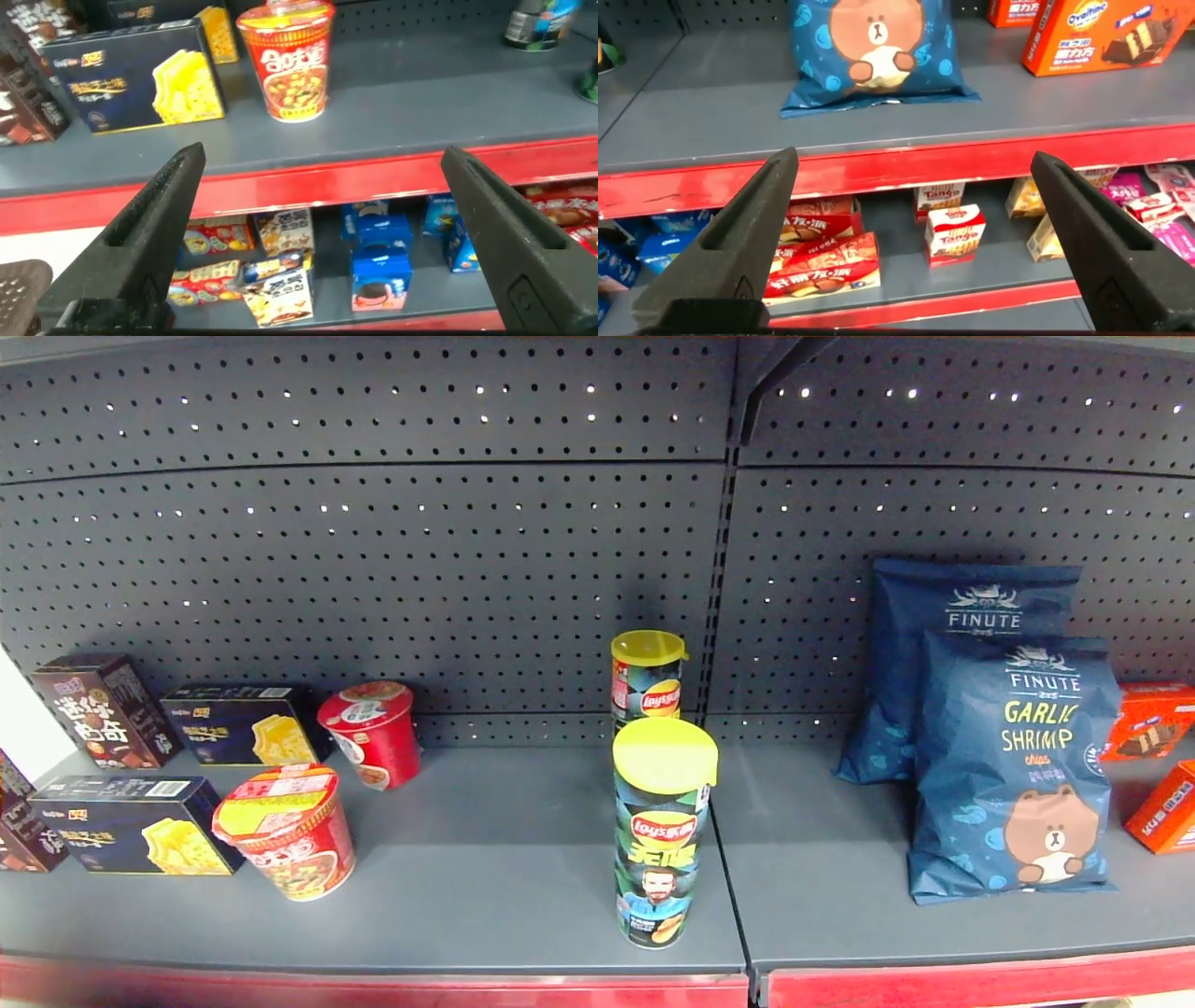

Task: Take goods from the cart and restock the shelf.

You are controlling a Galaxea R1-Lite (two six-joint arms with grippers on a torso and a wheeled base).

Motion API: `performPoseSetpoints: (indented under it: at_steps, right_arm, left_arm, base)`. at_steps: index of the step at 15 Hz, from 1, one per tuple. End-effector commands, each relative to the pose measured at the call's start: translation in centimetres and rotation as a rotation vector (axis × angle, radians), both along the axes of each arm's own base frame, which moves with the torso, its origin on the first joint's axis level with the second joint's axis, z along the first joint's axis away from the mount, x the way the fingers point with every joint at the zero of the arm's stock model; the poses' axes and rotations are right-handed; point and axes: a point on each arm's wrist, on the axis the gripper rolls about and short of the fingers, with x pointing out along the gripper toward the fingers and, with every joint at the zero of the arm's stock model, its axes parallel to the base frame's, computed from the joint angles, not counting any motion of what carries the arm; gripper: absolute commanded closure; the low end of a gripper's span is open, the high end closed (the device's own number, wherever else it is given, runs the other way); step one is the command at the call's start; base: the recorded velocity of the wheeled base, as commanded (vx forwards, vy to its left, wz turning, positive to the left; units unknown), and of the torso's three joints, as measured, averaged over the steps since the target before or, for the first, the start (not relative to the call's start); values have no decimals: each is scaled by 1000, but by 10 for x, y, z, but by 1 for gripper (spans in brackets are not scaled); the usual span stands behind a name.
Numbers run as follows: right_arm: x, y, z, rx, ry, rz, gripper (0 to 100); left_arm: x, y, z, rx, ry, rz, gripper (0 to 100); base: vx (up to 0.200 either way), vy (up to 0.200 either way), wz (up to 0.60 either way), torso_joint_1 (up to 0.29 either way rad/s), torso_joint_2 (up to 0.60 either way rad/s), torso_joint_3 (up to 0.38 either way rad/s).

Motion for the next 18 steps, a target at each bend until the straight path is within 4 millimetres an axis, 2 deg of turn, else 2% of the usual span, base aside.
performPoseSetpoints:
  at_steps: [1,18]
  right_arm:
    - [0,0,0,1,6,3,0]
    - [0,0,0,-1,4,5,0]
  left_arm:
    - [0,0,0,-7,0,5,0]
    - [0,0,0,-25,0,8,0]
  base:
    - [0,-200,0,-2,7,7]
    - [0,0,0,0,0,0]
